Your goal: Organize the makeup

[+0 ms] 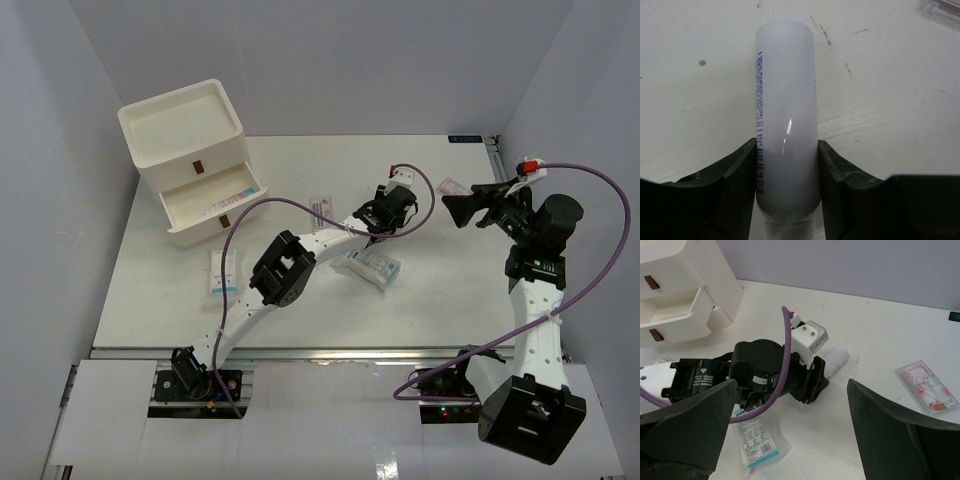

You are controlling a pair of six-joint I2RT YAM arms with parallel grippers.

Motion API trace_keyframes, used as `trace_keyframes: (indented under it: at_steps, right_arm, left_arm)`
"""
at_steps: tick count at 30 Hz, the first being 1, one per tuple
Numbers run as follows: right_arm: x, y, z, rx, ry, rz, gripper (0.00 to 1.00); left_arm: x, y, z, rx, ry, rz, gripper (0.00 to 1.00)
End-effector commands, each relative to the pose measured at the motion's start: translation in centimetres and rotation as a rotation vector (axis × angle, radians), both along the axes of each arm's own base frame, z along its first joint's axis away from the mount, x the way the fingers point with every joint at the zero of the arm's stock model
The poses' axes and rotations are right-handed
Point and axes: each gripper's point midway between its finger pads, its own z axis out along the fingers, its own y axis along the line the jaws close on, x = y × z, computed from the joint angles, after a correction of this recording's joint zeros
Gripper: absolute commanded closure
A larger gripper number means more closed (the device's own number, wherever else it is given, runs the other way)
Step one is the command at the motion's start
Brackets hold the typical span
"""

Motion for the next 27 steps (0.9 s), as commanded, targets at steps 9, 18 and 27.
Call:
trace_keyframes:
  at_steps: [9, 18, 27]
  right_arm:
    - [-0.3, 0.2, 0.3, -0.001, -0.041, 0.017, 0.04]
    - [-0.5, 0.5, -0.2, 0.003, -0.039, 0.034, 0.04]
    - [-0.5, 0.7, -0.8, 0.020, -0.020, 0.048, 0.05]
  left_arm:
    - [-3.5, 2.5, 12.6, -0.073, -0.087, -0.150, 0.81]
    - [-10.6, 10.4, 19.6, -0.145, -0.007, -0.627, 0.85]
    - [-10.1, 28.2, 21.4, 0.232, -0.137, -0.464, 0.87]
